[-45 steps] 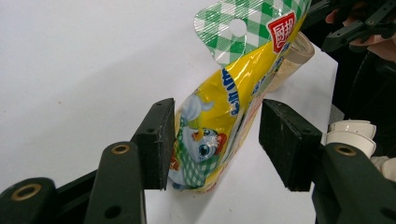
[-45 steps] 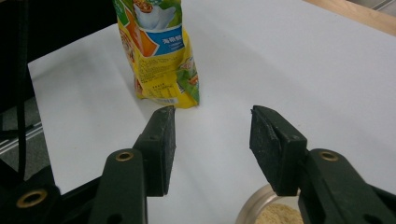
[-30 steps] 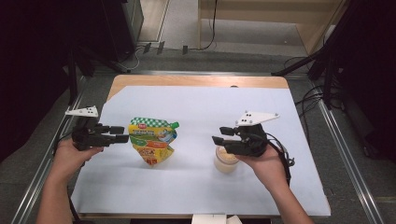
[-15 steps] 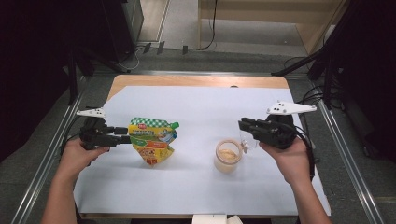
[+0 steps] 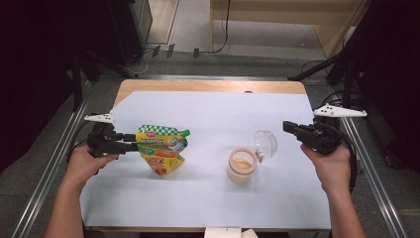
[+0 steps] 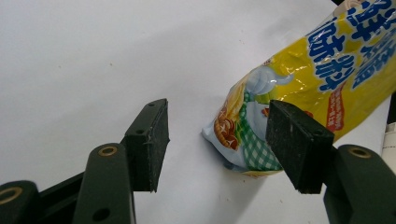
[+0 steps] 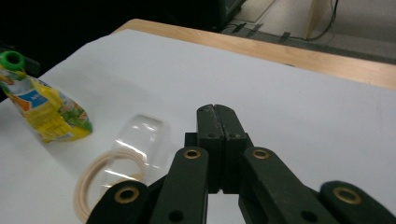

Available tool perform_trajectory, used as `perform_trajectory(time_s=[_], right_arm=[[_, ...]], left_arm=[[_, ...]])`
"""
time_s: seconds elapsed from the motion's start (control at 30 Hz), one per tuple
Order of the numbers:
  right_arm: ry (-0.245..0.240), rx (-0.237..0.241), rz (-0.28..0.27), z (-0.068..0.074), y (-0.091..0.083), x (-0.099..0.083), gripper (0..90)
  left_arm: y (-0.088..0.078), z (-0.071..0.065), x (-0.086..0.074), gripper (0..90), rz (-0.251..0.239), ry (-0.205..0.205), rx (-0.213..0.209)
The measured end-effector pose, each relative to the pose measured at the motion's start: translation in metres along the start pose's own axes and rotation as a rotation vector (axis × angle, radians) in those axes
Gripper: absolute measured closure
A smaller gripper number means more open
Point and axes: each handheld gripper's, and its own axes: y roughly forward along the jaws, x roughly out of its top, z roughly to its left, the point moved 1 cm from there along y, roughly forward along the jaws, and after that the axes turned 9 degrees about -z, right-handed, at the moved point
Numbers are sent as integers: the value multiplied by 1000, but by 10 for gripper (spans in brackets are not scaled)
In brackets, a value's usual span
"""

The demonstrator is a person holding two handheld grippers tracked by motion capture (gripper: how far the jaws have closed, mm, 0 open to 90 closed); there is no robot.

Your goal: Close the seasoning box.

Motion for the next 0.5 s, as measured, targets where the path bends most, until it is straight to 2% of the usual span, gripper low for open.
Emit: perform_trajectory(time_s=[0.07,0.1,0.13,0.2,0.3,0.5], right_arm=[[23,8,11,-5,5,-8,900],[37,17,33,-6,12,-16,900],[37,17,33,-6,12,-16,900],[42,27,52,-5,18,-23,900],[60,64,89,0,28,-34,900],[54,92,90,8,31,-35,900]], left_arm=[[2,0,1,400,3,3,-4],[4,-1,1,396,2,11,-2],[4,-1,1,394,2,11,-2],[5,-2,1,394,3,18,-3],[5,0,1,390,5,7,6],[6,0,1,378,-1,9,7]])
